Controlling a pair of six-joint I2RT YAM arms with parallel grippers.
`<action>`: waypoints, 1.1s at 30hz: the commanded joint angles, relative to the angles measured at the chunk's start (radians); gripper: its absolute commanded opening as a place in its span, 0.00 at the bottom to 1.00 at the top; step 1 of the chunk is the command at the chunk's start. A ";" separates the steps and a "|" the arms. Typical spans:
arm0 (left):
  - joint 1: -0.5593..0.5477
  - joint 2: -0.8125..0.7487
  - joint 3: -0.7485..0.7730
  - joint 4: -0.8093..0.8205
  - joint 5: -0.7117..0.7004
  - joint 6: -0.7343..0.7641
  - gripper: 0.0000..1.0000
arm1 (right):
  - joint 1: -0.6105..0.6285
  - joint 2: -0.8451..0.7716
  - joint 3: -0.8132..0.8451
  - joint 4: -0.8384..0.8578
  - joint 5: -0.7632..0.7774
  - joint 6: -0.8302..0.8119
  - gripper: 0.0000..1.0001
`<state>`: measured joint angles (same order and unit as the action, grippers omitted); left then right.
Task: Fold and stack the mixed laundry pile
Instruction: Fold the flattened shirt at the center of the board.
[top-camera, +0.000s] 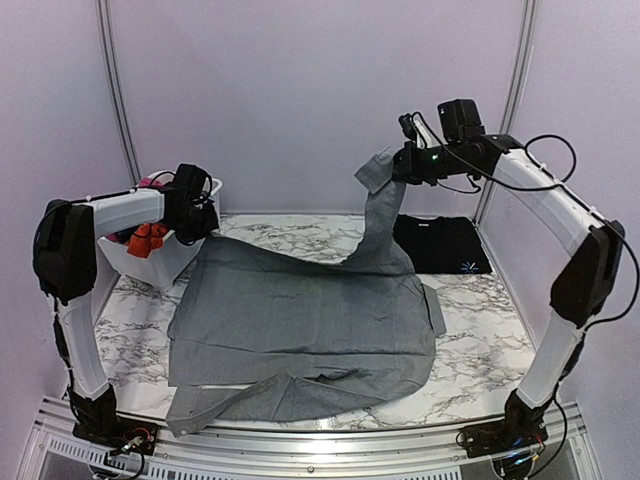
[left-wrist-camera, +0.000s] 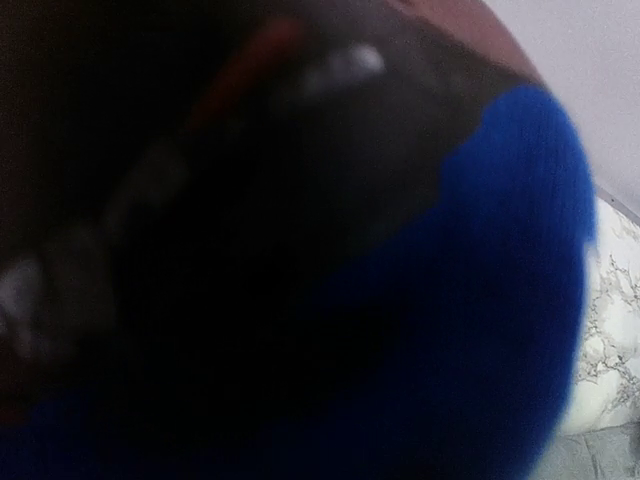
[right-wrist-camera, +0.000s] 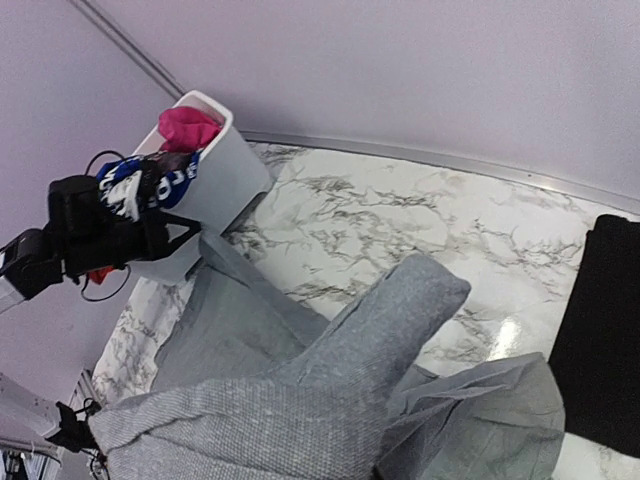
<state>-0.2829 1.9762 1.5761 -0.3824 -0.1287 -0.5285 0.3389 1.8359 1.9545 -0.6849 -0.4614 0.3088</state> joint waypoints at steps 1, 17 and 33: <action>0.013 -0.058 -0.060 -0.013 -0.023 0.026 0.00 | 0.065 -0.180 -0.160 0.038 0.106 0.085 0.00; 0.011 -0.203 -0.265 -0.069 -0.011 0.102 0.00 | 0.276 -0.489 -0.683 0.196 0.205 0.333 0.00; 0.009 -0.257 -0.375 -0.160 -0.045 0.177 0.00 | 0.455 -0.541 -0.831 0.194 0.166 0.490 0.00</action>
<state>-0.2844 1.7443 1.2469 -0.4576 -0.1333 -0.3725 0.7822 1.3251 1.1347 -0.4980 -0.2863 0.7418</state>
